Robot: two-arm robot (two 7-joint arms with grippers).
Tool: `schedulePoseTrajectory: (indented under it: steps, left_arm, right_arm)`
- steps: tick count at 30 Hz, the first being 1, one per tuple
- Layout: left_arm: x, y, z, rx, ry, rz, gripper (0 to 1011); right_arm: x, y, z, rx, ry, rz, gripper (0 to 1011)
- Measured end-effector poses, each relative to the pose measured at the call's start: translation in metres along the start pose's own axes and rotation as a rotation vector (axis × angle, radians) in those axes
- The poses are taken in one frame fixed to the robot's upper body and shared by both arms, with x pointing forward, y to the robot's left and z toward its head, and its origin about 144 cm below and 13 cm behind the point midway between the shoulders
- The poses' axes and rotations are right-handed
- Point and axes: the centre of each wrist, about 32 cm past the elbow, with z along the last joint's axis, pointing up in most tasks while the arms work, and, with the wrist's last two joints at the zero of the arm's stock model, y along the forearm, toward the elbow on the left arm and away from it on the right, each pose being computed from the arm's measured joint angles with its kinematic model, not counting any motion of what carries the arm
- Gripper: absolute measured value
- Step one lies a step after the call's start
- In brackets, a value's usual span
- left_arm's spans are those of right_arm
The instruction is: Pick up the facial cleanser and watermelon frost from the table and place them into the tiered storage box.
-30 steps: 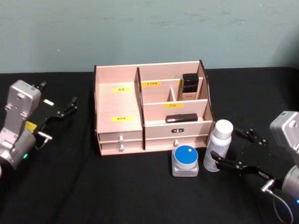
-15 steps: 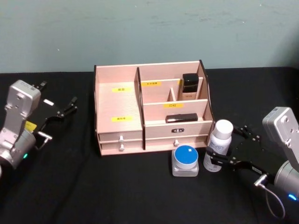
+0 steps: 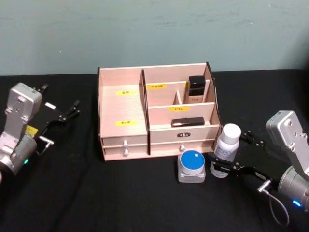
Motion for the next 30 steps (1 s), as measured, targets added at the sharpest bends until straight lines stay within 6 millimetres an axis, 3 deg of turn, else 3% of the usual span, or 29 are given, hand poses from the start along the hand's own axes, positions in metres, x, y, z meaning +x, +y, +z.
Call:
schedulePoseTrajectory:
  steps: [9, 22, 30]
  left_arm:
    - [0.0000, 0.0000, 0.0000, 0.000, 0.000, 0.000, 1001]
    - [0.0000, 0.0000, 0.0000, 0.000, 0.000, 0.000, 1001]
    - [0.0000, 0.0000, 0.0000, 0.000, 0.000, 0.000, 1001]
  right_arm:
    - [0.0003, -0.0006, 0.0002, 0.000, -0.003, -0.001, 977]
    - [0.0003, -0.0010, 0.0003, 0.001, -0.003, -0.001, 627]
    - [0.0003, -0.0011, 0.0004, 0.001, -0.003, -0.002, 614]
